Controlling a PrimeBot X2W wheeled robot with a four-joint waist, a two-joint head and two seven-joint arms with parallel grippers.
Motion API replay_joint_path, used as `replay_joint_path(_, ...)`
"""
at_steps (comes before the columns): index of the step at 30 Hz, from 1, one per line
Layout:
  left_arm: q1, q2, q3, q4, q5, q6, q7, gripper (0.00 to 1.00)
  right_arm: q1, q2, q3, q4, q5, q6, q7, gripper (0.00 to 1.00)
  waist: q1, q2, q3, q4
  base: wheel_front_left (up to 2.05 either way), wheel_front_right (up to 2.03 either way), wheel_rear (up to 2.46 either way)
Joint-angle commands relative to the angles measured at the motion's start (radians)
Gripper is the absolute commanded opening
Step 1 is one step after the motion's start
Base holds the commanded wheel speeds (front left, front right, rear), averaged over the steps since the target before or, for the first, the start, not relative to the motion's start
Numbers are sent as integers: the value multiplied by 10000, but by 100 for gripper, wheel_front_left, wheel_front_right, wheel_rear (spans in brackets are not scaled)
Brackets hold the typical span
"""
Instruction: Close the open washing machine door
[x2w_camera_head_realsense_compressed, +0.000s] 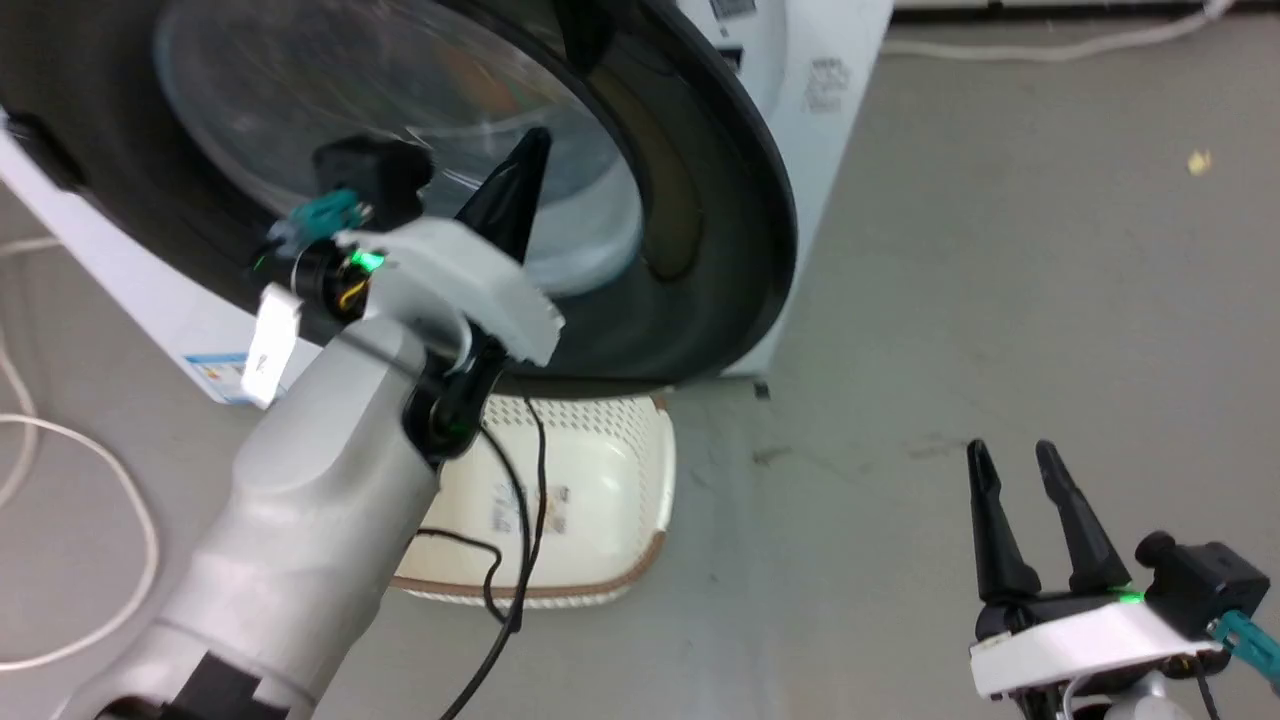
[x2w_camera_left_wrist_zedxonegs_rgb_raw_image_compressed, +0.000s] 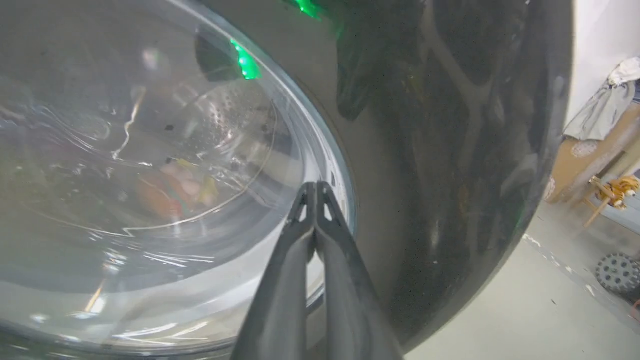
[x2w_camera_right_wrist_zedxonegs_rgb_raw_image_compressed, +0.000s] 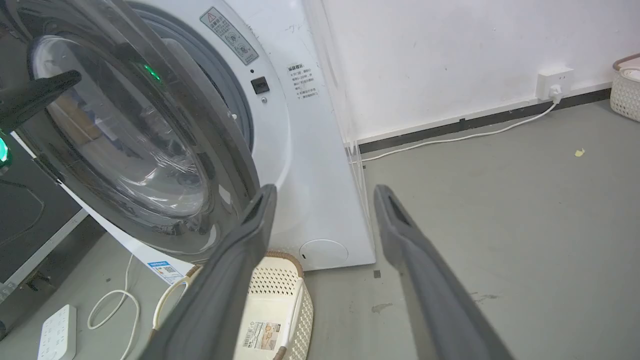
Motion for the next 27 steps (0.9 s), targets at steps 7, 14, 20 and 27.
replay_joint_path(7, 1357, 890, 1150, -1784, 472, 737, -669, 0, 567, 7, 26, 129, -209, 8, -45, 100, 1, -1, -1426, 995, 0, 0, 0)
replay_joint_path(14, 3335, 1612, 2905, -4604, 2664, 1686, -684, 0, 797, 7, 47, 162, -265, 8, -45, 100, 1, -1, -1850, 1358, 0, 0, 0)
replay_joint_path(20, 5262, 1663, 4024, -5848, 3569, 1867, -686, 0, 987, 7, 11, 172, -270, 8, -45, 100, 1, -1, -2019, 1555, 0, 0, 0)
replay_joint_path(27, 7176, 1377, 4431, -5957, 3437, 1687, -687, 0, 1189, 7, 5, 184, -222, 8, -45, 100, 1, -1, -2109, 1738, 0, 0, 0)
